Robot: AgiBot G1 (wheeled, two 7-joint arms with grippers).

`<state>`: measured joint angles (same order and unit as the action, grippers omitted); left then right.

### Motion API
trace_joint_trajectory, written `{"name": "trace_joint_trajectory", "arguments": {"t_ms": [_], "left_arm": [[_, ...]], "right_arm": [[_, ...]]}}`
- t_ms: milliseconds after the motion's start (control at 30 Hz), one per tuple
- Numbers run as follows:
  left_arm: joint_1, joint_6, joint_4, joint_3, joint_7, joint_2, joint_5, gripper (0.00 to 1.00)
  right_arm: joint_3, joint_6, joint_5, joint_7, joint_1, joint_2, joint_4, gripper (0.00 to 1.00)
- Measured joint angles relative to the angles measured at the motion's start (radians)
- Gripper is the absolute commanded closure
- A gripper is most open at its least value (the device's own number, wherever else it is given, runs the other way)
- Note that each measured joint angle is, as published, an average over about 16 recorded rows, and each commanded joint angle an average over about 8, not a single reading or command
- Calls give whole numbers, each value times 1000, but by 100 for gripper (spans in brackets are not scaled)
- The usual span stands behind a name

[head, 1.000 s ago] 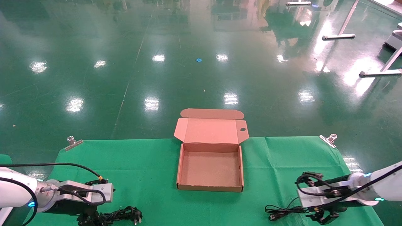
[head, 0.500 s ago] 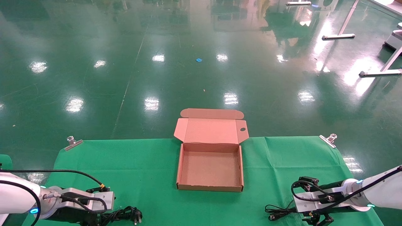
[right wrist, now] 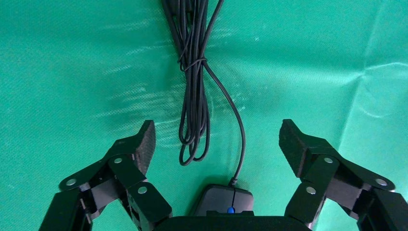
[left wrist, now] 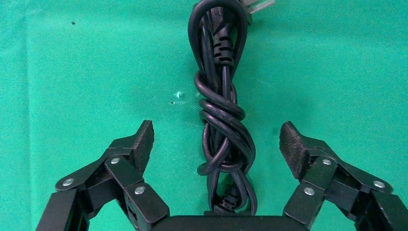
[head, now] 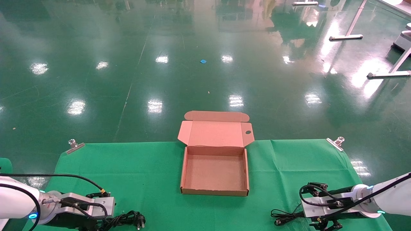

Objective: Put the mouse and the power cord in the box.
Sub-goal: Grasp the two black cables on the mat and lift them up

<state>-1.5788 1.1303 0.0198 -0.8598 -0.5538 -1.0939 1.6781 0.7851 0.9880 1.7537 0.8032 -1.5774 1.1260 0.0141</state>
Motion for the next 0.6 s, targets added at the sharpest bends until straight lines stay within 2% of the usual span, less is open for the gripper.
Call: {"name": "trace_joint_trajectory", "arguments": {"t_ms": [600], "left_arm": [[2,2,4,2,3,1,-3,100]], "right_arm": [[1,4,0,0,0,-2,7,100]]}}
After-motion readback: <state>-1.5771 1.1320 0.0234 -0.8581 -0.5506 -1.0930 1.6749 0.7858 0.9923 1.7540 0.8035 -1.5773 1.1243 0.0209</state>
